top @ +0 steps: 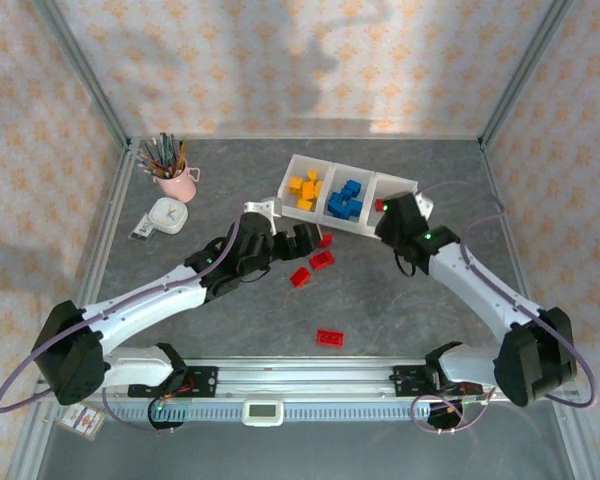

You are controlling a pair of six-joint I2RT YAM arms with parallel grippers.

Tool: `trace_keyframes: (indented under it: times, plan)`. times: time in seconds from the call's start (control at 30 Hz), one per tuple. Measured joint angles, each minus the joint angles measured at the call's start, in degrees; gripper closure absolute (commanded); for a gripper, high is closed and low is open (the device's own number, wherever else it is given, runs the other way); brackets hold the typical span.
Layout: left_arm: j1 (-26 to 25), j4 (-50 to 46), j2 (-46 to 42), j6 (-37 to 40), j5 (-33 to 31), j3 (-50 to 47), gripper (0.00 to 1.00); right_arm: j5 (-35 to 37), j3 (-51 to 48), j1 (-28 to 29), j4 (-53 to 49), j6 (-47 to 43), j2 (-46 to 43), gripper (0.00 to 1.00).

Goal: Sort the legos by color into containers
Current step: Place the lego in the container, then pick up the lego from the center of the table.

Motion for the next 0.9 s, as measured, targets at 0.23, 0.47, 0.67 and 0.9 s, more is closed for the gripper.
trace_keyframes:
  times: [0.23, 0.47, 0.67, 0.9]
  plan:
    - [0.02, 0.04, 4.50, 1.01, 0.00, 3.52, 0.01, -1.62, 10.99, -5.51, 5.73, -6.45, 15.28, 0.57]
    - [0.90, 0.04, 6.80, 1.22, 0.04, 5.14, 0.01, -2.45, 18.99, -7.74, 7.56, -9.81, 27.85, 0.52]
    - [1.77, 0.04, 6.88, 1.42, 0.04, 5.84, 0.01, -2.71, 20.65, -8.28, 7.52, -11.45, 30.25, 0.44]
    - [2.75, 0.02, 6.23, 1.42, 0.28, 5.84, 0.01, -2.93, 20.96, -8.11, 6.86, -12.39, 28.11, 0.39]
